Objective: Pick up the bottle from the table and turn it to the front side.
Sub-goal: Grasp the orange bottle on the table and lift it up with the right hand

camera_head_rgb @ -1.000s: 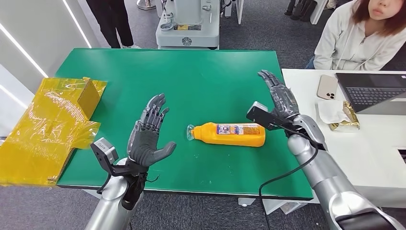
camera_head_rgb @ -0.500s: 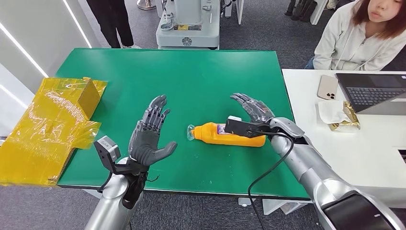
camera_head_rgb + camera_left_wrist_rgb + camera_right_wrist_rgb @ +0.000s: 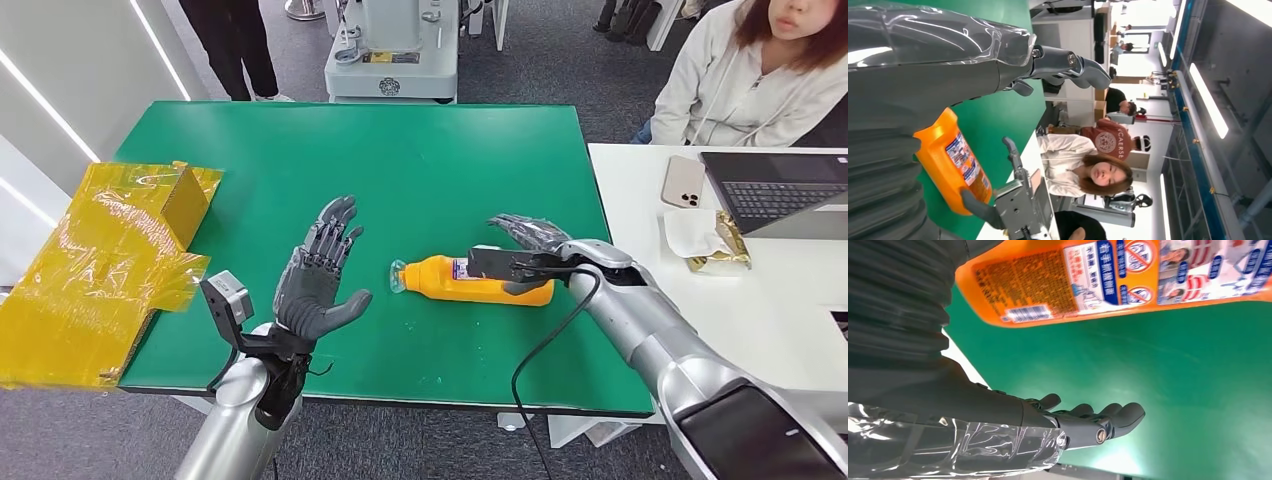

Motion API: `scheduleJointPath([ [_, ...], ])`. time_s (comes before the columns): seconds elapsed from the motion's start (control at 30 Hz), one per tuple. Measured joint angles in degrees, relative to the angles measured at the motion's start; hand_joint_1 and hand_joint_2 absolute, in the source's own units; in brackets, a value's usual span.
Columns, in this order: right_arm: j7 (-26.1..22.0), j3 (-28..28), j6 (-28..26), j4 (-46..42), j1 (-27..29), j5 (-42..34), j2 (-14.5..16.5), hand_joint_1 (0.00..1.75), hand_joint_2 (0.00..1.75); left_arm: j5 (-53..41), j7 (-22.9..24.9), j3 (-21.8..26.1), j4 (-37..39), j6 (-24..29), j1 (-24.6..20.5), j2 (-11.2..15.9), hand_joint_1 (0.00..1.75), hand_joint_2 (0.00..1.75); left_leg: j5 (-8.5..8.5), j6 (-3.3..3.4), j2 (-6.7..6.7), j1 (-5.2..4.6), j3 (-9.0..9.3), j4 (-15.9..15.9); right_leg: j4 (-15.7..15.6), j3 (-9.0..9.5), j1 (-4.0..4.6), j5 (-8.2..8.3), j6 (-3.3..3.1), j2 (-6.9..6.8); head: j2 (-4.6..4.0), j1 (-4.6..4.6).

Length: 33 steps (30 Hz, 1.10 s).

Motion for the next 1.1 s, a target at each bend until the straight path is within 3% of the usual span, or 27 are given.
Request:
scheduleJointPath([
  [0.27,0.1,2.36,1.91,1.54,-3.03,-0.25,-0.1,0.0,1.75,0.93,0.18,0.0,0.15,-0.56,0.04,0.5,0.0,1.75,0.0,0.0,-0.01,0.0,0.0,0.0,0.0,0.0,0.0,0.0,0.0,-0.01,0.0,0.0],
  [0.67,-1.87,4.76,1.62,3.62,-3.35,-3.94,-0.08,0.0,1.75,1.88,-0.28,0.02,0.15,-0.6,0.14,1.01,0.0,1.75,0.0,0.0,-0.02,0.0,-0.02,0.0,0.0,0.01,0.0,0.0,0.0,-0.02,0.0,0.0],
  [0.9,-3.96,5.29,2.63,4.4,-3.32,-10.16,0.15,0.0,1.75,2.42,-0.32,0.02,0.15,-0.98,0.33,1.31,0.0,1.75,0.0,0.0,-0.02,0.0,-0.01,0.0,0.0,0.01,0.0,0.0,0.0,-0.02,0.0,0.0],
  [1.1,-2.61,5.56,3.28,4.96,-3.18,-11.13,0.6,0.0,1.75,3.13,0.72,0.02,0.15,-2.0,0.35,1.32,0.0,1.75,0.0,0.0,-0.01,0.0,-0.01,-0.01,0.0,0.01,0.0,0.0,0.0,-0.01,0.0,0.01],
])
